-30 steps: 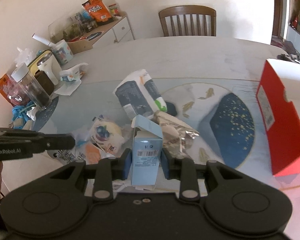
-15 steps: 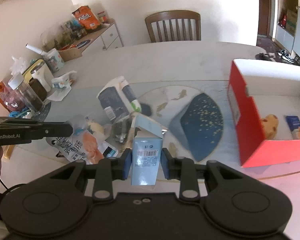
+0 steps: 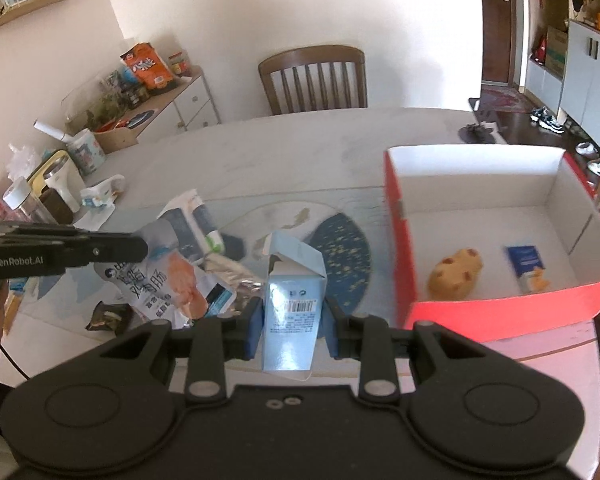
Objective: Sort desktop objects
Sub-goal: 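Carry the milk carton and white packet over the red shoebox with both tools, then lower the milk carton and white packet into the shoebox with both tools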
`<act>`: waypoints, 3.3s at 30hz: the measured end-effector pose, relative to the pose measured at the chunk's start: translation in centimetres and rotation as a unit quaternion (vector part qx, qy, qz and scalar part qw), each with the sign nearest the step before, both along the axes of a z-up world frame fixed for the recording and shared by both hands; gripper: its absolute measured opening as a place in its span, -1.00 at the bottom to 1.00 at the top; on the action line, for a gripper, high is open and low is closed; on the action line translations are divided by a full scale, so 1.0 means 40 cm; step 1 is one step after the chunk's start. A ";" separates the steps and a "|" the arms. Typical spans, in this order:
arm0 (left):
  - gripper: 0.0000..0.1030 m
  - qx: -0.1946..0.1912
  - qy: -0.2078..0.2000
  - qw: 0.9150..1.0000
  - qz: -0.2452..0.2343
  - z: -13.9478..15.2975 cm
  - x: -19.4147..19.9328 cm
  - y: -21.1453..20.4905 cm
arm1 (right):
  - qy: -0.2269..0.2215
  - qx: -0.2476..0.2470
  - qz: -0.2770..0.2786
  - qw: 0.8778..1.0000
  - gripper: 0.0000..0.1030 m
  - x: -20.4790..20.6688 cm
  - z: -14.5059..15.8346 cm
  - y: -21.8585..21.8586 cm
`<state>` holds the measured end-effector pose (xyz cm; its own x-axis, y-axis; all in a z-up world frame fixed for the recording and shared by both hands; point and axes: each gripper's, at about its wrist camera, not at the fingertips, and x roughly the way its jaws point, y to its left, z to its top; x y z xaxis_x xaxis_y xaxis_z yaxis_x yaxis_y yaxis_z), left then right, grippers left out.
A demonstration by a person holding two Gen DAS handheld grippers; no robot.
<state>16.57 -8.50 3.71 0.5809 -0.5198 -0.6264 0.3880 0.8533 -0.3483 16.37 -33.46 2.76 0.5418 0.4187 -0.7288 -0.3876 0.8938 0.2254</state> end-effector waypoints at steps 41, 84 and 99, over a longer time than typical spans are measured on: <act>-0.98 0.009 -0.044 0.996 -0.076 0.022 0.337 -0.463 | 0.015 -0.068 -0.027 0.997 -0.42 0.278 -0.043 -0.328; -0.97 0.050 0.064 0.995 -0.060 -0.250 0.537 -0.603 | 0.148 -0.100 0.015 0.984 -0.42 0.432 -0.264 -0.321; -0.93 0.105 0.097 0.987 -0.073 -0.267 0.541 -0.611 | 0.153 -0.103 0.004 0.983 -0.15 0.438 -0.260 -0.332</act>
